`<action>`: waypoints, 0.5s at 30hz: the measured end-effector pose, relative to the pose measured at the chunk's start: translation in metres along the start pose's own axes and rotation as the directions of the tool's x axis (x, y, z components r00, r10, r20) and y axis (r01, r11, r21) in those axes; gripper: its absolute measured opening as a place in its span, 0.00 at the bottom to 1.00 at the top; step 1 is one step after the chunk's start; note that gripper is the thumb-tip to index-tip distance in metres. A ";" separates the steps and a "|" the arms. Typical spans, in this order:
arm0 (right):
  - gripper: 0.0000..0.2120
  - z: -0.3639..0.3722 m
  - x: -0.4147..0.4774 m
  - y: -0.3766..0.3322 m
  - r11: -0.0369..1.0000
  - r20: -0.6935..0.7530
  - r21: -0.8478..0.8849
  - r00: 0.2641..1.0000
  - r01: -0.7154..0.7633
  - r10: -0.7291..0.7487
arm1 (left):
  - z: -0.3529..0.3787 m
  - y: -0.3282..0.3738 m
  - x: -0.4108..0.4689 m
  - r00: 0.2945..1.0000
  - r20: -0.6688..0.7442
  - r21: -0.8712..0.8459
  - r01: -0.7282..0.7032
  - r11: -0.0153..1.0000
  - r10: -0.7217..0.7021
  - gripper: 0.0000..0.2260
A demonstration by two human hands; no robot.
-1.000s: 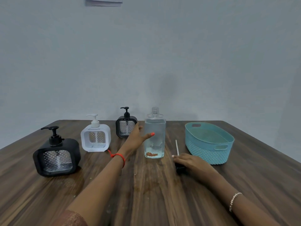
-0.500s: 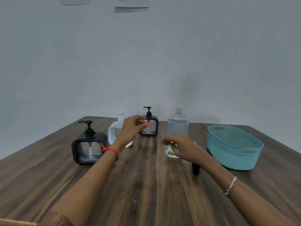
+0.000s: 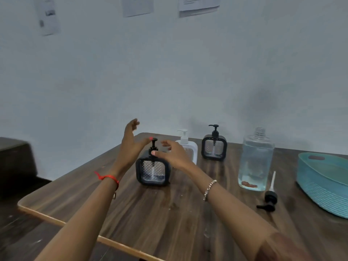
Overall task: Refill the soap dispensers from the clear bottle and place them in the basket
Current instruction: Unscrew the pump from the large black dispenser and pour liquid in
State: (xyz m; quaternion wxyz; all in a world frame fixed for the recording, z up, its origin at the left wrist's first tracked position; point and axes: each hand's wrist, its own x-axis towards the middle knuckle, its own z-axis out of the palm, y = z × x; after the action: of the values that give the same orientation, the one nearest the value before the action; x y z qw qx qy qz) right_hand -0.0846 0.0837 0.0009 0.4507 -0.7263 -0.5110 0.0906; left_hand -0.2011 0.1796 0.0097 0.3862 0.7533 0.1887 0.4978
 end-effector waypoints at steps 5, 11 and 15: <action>0.18 0.023 0.013 -0.009 0.998 -0.018 0.043 0.999 -0.038 0.039 | -0.003 -0.029 -0.015 0.879 0.317 -0.040 0.388 0.921 -0.357 0.38; 0.11 0.034 0.027 -0.003 0.995 -0.113 -0.034 0.989 -0.098 0.094 | 0.008 -0.043 -0.019 0.865 0.331 0.039 0.387 0.921 -0.378 0.36; 0.06 0.025 0.028 -0.002 0.991 -0.104 -0.109 0.993 -0.074 0.063 | 0.014 -0.041 -0.016 0.909 0.278 0.050 0.308 0.950 -0.310 0.28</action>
State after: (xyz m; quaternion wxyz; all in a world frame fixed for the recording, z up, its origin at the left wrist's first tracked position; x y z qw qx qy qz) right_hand -0.0875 0.1207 -0.0031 0.4306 -0.7715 -0.4667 0.0404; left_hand -0.1919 0.1891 -0.0345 0.4811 0.7781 0.2497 0.3176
